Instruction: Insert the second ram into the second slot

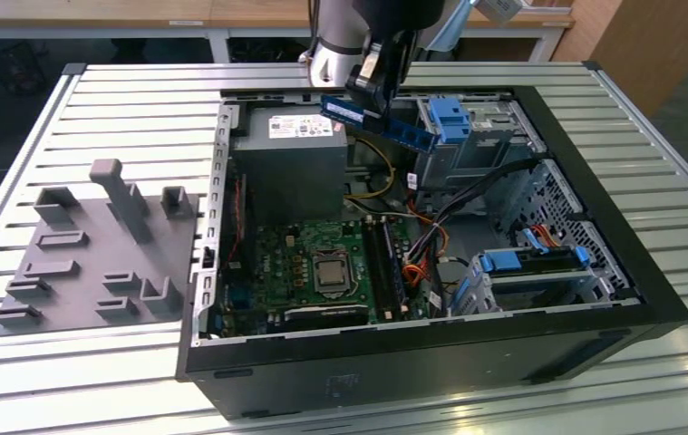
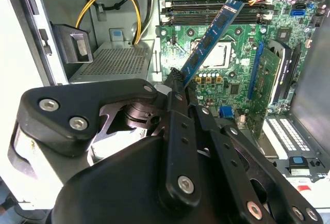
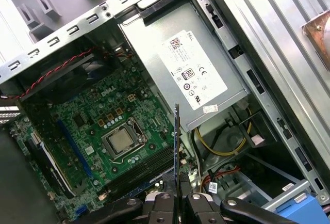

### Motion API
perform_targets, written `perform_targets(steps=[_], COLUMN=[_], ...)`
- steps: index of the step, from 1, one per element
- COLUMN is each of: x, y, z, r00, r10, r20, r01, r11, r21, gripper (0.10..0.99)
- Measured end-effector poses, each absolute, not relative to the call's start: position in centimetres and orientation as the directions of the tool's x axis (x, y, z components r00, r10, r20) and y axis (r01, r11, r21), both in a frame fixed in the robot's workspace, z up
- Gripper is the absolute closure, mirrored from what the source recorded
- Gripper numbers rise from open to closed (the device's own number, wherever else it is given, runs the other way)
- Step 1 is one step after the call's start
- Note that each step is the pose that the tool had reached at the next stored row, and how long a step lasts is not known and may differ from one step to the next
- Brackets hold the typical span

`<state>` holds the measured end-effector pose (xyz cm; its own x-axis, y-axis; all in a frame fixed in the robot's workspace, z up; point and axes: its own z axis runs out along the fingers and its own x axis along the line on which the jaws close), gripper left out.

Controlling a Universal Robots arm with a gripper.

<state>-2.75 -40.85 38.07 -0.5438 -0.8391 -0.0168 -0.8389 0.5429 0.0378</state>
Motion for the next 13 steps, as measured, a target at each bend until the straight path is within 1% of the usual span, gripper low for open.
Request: perform_targets(steps=[13], x=[-2.75], y=[-40.85], z=[38.07], r00=[-0.552], r10=[-0.833], r20=[-0.017], r01=[-0.833], r11=[0.551], r21=[0.038], gripper=[0.945])
